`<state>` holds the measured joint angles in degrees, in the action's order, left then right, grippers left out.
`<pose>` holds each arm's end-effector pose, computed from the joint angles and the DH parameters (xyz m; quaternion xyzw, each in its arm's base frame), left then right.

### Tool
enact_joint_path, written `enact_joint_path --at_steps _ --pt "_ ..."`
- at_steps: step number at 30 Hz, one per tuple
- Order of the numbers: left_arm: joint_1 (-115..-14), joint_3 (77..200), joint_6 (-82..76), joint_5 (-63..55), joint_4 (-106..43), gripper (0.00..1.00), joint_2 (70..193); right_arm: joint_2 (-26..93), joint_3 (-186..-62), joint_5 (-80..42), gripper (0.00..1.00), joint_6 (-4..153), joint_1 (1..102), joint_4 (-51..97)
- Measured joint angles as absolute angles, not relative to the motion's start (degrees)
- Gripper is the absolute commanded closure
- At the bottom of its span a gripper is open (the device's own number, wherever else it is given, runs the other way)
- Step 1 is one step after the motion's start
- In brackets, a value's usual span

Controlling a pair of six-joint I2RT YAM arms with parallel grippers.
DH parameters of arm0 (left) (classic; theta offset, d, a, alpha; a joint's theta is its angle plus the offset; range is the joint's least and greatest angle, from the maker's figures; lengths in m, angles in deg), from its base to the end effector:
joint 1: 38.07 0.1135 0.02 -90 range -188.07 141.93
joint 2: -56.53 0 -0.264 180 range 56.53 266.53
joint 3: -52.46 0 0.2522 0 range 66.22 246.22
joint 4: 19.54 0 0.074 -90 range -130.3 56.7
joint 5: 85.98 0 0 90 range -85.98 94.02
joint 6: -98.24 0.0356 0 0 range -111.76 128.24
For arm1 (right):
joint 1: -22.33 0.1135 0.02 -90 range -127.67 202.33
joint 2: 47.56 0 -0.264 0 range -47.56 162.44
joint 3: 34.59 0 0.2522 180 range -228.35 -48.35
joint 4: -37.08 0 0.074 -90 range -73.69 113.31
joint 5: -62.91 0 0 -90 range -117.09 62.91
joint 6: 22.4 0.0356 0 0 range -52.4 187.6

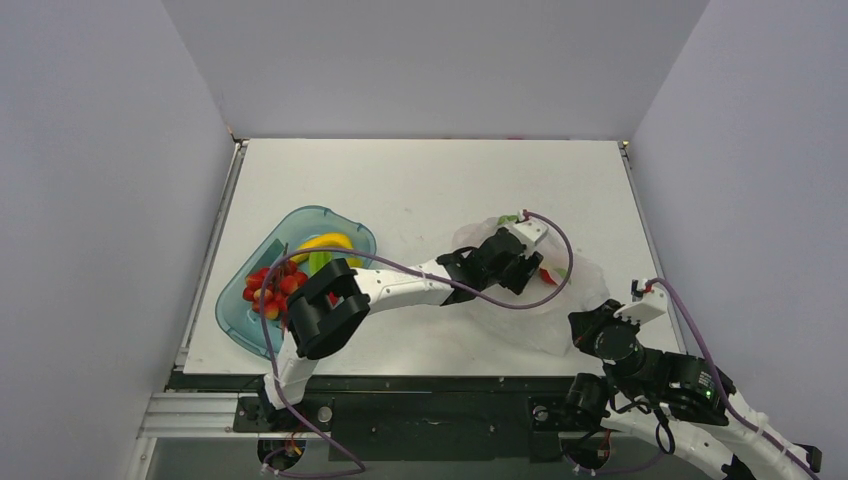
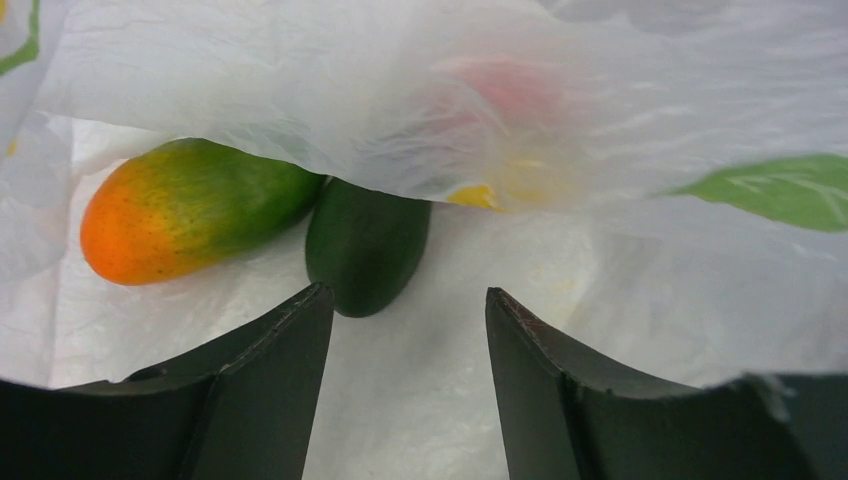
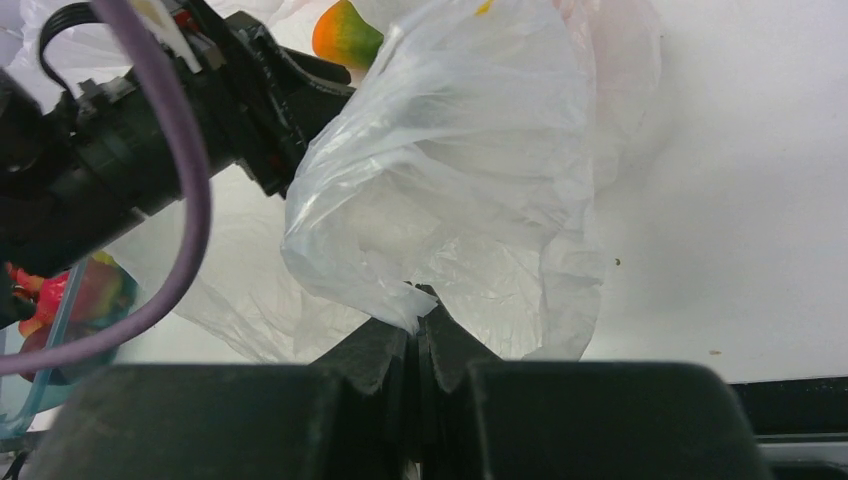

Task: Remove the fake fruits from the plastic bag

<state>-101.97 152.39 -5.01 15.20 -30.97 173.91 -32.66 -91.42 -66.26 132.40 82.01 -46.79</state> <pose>0.2162 -0.4257 0.2197 0.3218 0.7958 -0.2499 0.4479 0.0336 0.0129 0.2820 0.1748 0.8535 0.1969 0.4496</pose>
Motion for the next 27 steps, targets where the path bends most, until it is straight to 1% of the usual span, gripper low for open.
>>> enact_joint_path --at_steps 5,8,11,17,21,26,27 --pt "-101.1 155.2 -4.2 17.5 -30.9 0.39 178.0 -32.7 -91.4 -66.3 1.00 132.3 82.0 -46.6" --pt "-101.0 156.9 -3.5 17.8 -30.9 0.39 180.4 -32.7 -91.4 -66.2 1.00 132.2 82.0 -46.6" --pt "-100.9 158.4 -3.3 17.6 -30.9 0.40 182.5 -32.7 -91.3 -66.2 1.00 131.9 82.0 -46.6" --pt "-100.9 159.5 -3.4 17.2 -30.6 0.44 185.1 -32.7 -91.3 -66.2 1.00 131.6 82.0 -46.4" --pt "-100.9 159.9 -3.5 17.3 -30.5 0.51 186.8 -32.7 -91.2 -66.2 1.00 131.4 82.0 -46.2" --pt "-100.8 160.2 -3.6 17.1 -30.6 0.67 187.2 -32.7 -91.2 -66.1 1.00 131.3 82.0 -46.2" --pt "-100.8 160.2 -3.6 17.0 -30.6 0.68 187.3 -32.7 -91.2 -66.1 1.00 131.3 82.0 -46.2"
